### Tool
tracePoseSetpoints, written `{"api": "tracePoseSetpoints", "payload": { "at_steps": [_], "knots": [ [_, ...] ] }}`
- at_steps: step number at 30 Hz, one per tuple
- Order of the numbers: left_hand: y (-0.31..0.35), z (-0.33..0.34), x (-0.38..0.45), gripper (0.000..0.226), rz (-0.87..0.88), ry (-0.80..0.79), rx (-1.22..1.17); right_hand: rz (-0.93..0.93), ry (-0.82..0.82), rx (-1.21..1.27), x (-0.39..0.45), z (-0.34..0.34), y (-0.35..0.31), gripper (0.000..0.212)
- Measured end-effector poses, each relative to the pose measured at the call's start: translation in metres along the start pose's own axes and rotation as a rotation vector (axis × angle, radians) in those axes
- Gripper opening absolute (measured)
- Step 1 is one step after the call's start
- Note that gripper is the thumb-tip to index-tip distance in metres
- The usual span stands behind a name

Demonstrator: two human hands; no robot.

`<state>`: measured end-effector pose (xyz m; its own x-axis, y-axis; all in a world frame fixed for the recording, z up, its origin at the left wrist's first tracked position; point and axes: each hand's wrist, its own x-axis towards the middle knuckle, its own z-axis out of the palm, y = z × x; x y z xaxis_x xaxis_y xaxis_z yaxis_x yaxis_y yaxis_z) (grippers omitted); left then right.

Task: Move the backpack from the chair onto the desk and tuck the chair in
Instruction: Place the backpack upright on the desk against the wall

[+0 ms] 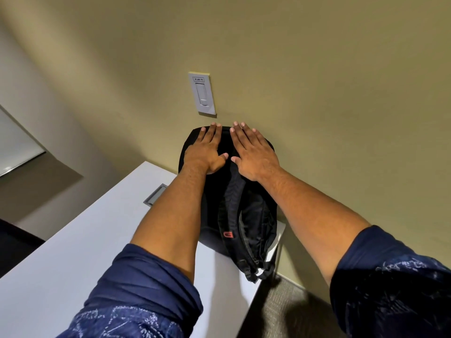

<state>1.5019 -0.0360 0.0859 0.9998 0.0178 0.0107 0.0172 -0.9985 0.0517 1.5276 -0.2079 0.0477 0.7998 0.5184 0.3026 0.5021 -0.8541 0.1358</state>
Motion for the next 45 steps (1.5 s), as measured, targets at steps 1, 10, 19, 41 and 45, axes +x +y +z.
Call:
{"api": "tracePoseSetpoints", "payload": {
  "at_steps": [1, 10, 19, 41, 45],
  "knots": [
    [0.0, 0.0, -0.002, 0.089, -0.004, -0.001, 0.002, -0.007, -0.011, 0.0, -0.001, -0.001, 0.0, 0.079],
    [-0.019, 0.041, -0.069, 0.079, 0.079, 0.289, 0.01, -0.047, 0.177, 0.015, -0.024, 0.003, -0.019, 0.067],
    [-0.07, 0.095, -0.155, 0.073, -0.015, 0.371, -0.029, -0.288, 0.274, 0.116, -0.089, 0.034, -0.095, 0.063],
    [-0.146, 0.227, -0.347, 0.078, -0.131, 0.216, -0.083, -0.303, -0.078, 0.153, -0.213, 0.114, -0.226, 0.067],
    [-0.125, 0.226, -0.359, 0.079, -0.134, 0.184, -0.093, -0.278, -0.052, 0.152, -0.23, 0.107, -0.214, 0.068]
  ]
}}
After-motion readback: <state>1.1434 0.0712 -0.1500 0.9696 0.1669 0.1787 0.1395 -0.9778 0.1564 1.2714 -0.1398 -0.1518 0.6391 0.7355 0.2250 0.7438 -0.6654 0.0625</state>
